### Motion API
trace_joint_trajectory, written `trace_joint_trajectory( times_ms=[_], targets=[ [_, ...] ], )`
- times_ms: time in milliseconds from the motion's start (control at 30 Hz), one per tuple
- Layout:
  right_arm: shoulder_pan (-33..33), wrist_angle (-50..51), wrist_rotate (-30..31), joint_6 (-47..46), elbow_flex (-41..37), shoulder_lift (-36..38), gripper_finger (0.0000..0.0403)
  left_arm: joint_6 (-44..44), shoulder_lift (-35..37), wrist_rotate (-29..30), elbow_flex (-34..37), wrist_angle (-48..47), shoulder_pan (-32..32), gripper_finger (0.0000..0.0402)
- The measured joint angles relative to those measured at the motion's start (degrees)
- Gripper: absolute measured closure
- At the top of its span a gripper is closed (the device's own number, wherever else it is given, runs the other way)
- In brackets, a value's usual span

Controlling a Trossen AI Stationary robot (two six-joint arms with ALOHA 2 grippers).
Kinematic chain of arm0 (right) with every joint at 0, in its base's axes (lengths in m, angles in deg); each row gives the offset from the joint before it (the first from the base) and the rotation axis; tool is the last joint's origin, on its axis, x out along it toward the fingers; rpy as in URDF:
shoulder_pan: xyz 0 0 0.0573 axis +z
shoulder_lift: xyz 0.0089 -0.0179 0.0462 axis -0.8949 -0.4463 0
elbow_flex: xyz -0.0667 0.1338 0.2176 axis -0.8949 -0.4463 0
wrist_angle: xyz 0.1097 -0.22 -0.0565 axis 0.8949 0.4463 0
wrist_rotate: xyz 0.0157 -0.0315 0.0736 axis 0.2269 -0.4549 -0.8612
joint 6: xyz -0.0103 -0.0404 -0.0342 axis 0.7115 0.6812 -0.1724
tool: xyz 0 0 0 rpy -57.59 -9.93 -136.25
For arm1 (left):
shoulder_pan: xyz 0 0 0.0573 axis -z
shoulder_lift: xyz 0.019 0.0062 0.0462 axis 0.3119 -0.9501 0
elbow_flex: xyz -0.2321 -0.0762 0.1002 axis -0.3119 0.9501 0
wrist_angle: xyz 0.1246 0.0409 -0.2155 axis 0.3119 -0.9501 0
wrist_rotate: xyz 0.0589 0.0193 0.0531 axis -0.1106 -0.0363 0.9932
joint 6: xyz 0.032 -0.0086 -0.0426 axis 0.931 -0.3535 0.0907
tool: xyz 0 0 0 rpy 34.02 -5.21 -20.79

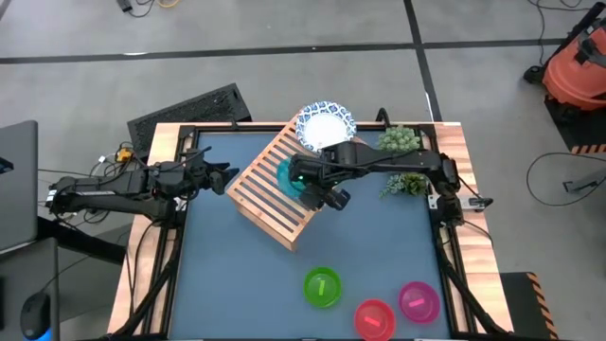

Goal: Place and stack bowls onto a shelf
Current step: Put the blue bowl on the shelf

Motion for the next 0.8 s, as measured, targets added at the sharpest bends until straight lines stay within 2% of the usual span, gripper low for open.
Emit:
trace_joint_trajectory(
  times_ms=[133,300,633,800],
  targets=[
    [0.1,1.6,4.0,2.9,0.0,-1.7,0.0381,0.0,0.0,0.3,0.0,0.0,0.0,0.012],
    [0.7,-0.7,5.6,4.6,-0.1,-1.8,0.0378,0.0,0.0,1.3,0.0,0.0,0.0,0.012],
    [0.5,-3.5,6.0,3.2,-0.1,-1.6,0.0316,0.0,0.0,1.4,0.0,0.1,0.0,0.012],
    [0.5,-4.0,6.0,-1.3,-0.1,-1.6,0.0276,0.0,0.0,1.4,0.0,0.0,0.0,0.012]
  ],
)
